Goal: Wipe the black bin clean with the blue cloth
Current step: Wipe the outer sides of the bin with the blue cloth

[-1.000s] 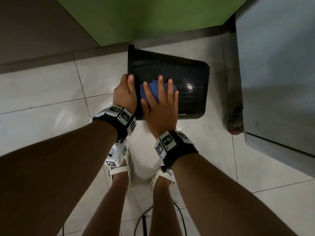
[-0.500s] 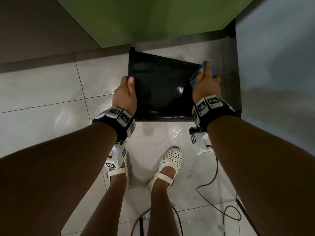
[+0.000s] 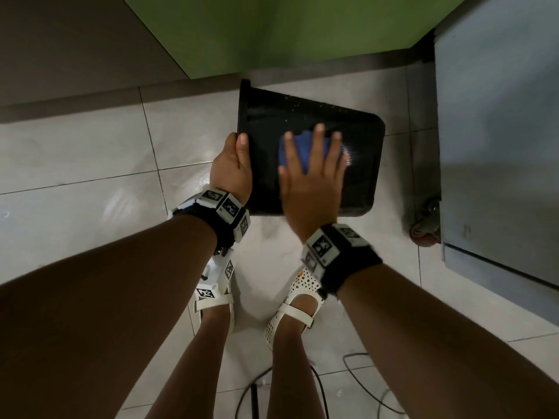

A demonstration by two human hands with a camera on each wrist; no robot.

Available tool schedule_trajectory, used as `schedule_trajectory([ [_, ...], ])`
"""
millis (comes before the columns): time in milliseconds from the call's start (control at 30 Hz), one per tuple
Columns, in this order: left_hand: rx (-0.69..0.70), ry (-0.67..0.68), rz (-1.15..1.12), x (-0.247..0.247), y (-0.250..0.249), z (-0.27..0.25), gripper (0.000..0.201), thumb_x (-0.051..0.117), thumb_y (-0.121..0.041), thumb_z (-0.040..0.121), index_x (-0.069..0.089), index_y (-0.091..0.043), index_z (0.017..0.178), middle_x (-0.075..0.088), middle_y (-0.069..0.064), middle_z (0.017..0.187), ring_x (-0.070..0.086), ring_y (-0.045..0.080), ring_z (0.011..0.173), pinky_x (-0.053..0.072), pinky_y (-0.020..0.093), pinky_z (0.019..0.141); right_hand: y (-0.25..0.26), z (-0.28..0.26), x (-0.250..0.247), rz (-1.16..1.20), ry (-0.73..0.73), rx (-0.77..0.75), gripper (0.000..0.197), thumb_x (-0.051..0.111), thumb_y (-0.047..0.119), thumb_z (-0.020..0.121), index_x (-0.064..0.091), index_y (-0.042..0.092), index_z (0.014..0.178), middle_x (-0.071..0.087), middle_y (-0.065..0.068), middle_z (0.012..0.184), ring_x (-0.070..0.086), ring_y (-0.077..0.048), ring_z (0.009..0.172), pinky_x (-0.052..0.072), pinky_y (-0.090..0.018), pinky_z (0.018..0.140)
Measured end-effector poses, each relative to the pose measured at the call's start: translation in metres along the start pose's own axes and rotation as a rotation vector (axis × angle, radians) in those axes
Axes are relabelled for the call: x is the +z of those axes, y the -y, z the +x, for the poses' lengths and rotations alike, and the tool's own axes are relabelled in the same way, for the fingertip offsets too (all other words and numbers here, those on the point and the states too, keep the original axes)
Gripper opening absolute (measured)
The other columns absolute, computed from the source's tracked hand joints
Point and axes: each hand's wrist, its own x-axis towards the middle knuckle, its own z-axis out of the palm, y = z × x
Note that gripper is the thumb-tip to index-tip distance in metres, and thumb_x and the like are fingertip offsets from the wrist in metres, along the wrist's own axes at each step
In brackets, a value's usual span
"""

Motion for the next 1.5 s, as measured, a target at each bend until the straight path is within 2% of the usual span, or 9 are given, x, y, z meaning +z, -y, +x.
schedule_trajectory([
  [167,0.049,-0.011,0.028,0.0,0.001,-0.002,0.037,0.025,-0.028,0.1,0.05,0.0,0.101,0.053,0.006,0.081,0.049,0.022,0.073,0.031,0.024,0.063,0.025,0.024,-0.006,0.044,0.023,-0.124,0.049,0.03,0.043,0.096,0.038,0.029,0.141,0.032,-0.015,0.15,0.025,-0.042,0.138,0.021,-0.057,0.11],
  [300,0.067,-0.015,0.063,0.0,0.004,0.003,0.037,0.026,-0.027,0.1,0.049,0.002,0.097,0.051,0.009,0.078,0.046,0.024,0.071,0.023,0.025,0.058,0.042,0.076,-0.025,0.044,0.157,-0.025,0.048,0.021,0.046,0.099,0.017,0.038,0.146,0.008,-0.006,0.158,0.003,-0.036,0.144,0.005,-0.053,0.116],
  [433,0.045,-0.014,0.06,0.001,0.005,0.0,0.034,0.025,-0.028,0.1,0.047,-0.003,0.092,0.051,0.009,0.077,0.045,0.024,0.07,0.02,0.025,0.056,0.051,0.118,-0.036,0.081,0.248,0.044,0.044,0.021,0.043,0.1,0.03,0.036,0.143,0.02,-0.004,0.156,0.014,-0.035,0.141,0.013,-0.052,0.114],
  [633,0.055,-0.03,0.004,0.001,0.007,0.003,0.038,0.025,-0.027,0.1,0.051,0.0,0.097,0.055,0.008,0.08,0.049,0.022,0.072,0.029,0.026,0.059,0.043,0.074,-0.022,0.062,0.103,-0.084,0.046,0.024,0.042,0.1,0.023,0.035,0.146,0.012,-0.002,0.158,0.005,-0.033,0.144,0.005,-0.05,0.116],
  [733,0.088,-0.053,-0.009,0.003,0.01,-0.001,0.037,0.026,-0.026,0.099,0.05,0.002,0.094,0.054,0.009,0.076,0.047,0.024,0.069,0.026,0.026,0.058,0.027,0.051,-0.014,0.038,0.035,-0.183,0.048,0.028,0.042,0.097,0.033,0.031,0.143,0.026,-0.007,0.154,0.018,-0.036,0.142,0.015,-0.054,0.113],
  [833,0.06,-0.045,-0.001,0.001,0.006,-0.001,0.03,0.026,-0.026,0.1,0.045,-0.007,0.085,0.047,-0.001,0.064,0.044,0.025,0.065,0.024,0.024,0.055,0.006,0.057,-0.016,0.037,0.067,-0.221,0.048,0.03,0.042,0.098,0.03,0.031,0.145,0.023,-0.01,0.155,0.013,-0.037,0.142,0.012,-0.054,0.114],
  [1100,0.001,-0.004,0.019,-0.001,0.002,-0.002,0.028,0.023,-0.031,0.099,0.041,-0.014,0.086,0.048,0.004,0.073,0.046,0.023,0.07,0.028,0.024,0.061,-0.045,0.062,-0.024,0.041,0.065,0.217,0.05,0.027,0.049,0.098,0.017,0.041,0.146,-0.003,-0.012,0.158,-0.002,-0.039,0.143,0.004,-0.053,0.115],
  [1267,0.012,0.004,0.006,-0.002,0.004,-0.001,0.04,0.023,-0.031,0.1,0.05,-0.002,0.099,0.052,0.008,0.081,0.048,0.024,0.076,0.034,0.029,0.067,-0.033,0.058,-0.022,0.092,0.008,0.415,0.049,0.024,0.041,0.1,0.015,0.035,0.148,0.006,-0.016,0.157,0.005,-0.037,0.143,0.011,-0.051,0.116],
  [1500,0.044,-0.002,0.013,0.0,0.008,-0.002,0.037,0.026,-0.027,0.1,0.051,-0.001,0.094,0.052,0.01,0.078,0.046,0.024,0.072,0.028,0.024,0.061,0.03,0.001,0.011,0.015,-0.107,-0.002,0.049,0.044,0.038,0.093,0.038,0.028,0.141,0.038,-0.021,0.145,0.032,-0.047,0.133,0.025,-0.061,0.106],
])
